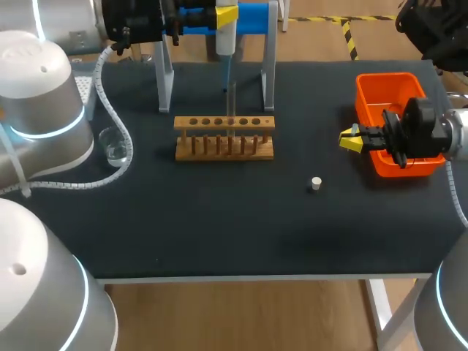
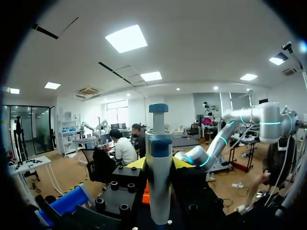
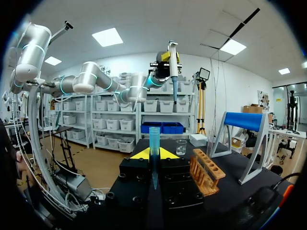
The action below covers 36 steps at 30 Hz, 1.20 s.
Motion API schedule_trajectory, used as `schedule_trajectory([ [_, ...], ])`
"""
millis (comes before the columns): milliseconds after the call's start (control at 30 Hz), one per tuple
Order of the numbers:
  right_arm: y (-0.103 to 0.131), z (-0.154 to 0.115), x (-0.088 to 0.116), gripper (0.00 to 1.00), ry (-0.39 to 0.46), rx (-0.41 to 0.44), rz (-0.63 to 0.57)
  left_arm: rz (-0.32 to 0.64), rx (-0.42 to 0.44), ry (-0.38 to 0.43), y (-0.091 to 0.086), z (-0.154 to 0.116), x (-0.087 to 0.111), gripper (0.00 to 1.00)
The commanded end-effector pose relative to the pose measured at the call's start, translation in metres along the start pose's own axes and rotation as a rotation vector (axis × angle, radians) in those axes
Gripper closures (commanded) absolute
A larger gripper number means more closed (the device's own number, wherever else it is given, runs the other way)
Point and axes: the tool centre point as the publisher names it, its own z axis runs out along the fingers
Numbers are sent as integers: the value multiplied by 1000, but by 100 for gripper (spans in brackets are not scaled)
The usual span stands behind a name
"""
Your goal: Invert the test tube, pick up the pipette, mount the tip to pipette, aspirate from beaker and dispense into the tube, eject the tip, return the pipette, and cap with the stopper.
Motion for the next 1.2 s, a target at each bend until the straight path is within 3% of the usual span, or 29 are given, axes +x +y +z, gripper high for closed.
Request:
schedule_trajectory([
  [33, 0, 0, 1, 100, -2, 1, -1, 2, 11, -4, 3, 7, 3, 100],
  [533, 0, 0, 1, 100, -2, 1, -1, -14, 19, 11, 8, 15, 15, 100],
  [1200, 0, 0, 1, 100, -2, 1, -1, -4, 17, 17, 10, 13, 16, 100],
])
